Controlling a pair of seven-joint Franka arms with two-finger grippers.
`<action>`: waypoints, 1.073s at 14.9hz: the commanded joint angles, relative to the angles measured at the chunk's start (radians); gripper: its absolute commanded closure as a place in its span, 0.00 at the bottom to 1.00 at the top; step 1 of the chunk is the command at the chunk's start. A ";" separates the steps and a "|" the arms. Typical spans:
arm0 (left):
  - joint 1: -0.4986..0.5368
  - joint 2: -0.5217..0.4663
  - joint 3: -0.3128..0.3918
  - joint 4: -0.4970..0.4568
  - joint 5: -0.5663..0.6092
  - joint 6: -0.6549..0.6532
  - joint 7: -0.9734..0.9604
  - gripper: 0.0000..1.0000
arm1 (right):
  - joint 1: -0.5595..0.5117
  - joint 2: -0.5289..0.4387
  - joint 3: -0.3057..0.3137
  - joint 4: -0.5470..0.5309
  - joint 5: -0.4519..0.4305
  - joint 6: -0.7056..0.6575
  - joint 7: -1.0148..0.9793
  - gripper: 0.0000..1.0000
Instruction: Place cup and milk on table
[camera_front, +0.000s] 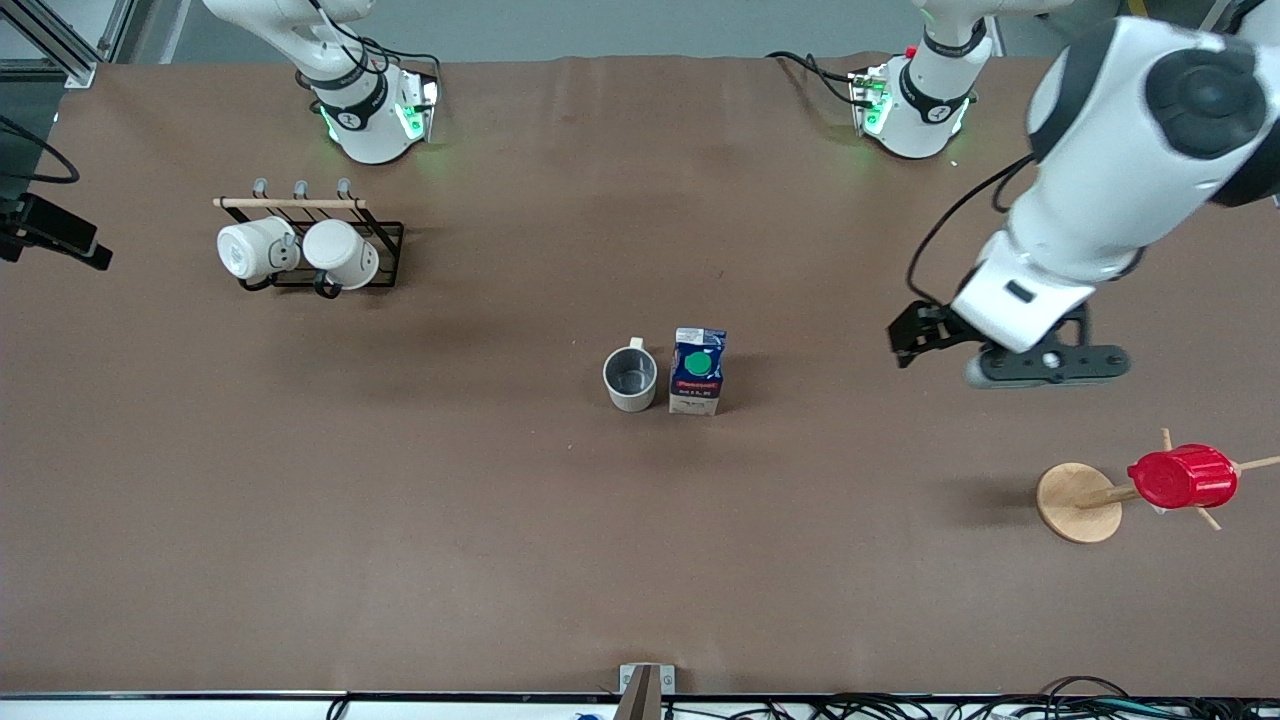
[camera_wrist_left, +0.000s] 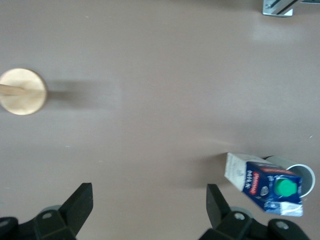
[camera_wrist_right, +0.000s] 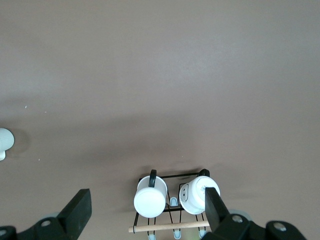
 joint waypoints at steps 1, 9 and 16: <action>-0.006 -0.078 0.056 -0.034 -0.045 -0.036 0.071 0.00 | -0.008 0.001 0.007 0.009 0.008 -0.006 -0.002 0.00; -0.098 -0.234 0.259 -0.085 -0.114 -0.162 0.257 0.00 | -0.008 0.001 0.007 0.009 0.009 -0.004 -0.002 0.00; -0.118 -0.296 0.305 -0.155 -0.111 -0.160 0.316 0.00 | -0.008 0.001 0.007 0.009 0.011 -0.003 -0.002 0.00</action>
